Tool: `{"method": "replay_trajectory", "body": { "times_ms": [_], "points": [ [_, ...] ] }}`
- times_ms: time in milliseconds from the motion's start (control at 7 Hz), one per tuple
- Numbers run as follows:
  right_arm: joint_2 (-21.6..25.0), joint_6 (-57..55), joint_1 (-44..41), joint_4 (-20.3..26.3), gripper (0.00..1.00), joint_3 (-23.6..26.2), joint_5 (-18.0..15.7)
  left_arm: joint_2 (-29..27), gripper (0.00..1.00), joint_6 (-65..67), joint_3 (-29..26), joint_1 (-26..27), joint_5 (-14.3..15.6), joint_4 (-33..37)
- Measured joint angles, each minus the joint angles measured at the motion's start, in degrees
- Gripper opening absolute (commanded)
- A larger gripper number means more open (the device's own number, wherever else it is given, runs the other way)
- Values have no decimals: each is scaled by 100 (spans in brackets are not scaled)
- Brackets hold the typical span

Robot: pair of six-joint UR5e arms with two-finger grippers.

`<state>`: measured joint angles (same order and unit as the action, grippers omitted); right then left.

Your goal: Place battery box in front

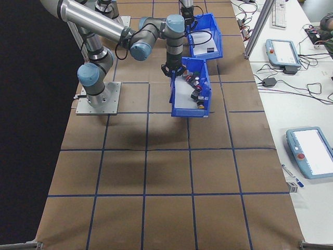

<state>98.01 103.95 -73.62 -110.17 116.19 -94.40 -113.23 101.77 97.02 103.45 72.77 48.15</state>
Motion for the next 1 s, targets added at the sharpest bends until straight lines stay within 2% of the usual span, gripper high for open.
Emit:
{"method": "replay_trajectory", "body": {
  "times_ms": [286, 571, 714, 857, 1000],
  "points": [
    [414, -451, -441, 3, 0, 515, -4, -216, 1, -30, -110, 198, -208, -26],
    [502, -1046, -940, -24, 0, 808, -42, -299, 4, -351, -173, 183, -288, -46],
    [512, -1124, -1026, -5, 0, 852, -38, -336, 27, -471, -210, 160, -288, -50],
    [517, -1199, -1120, 12, 0, 900, -21, -385, 60, -496, -231, 130, -274, -51],
    [520, -1447, -1342, 16, 0, 967, -10, -400, 100, -463, -234, 109, -248, -28]
  ]
}}
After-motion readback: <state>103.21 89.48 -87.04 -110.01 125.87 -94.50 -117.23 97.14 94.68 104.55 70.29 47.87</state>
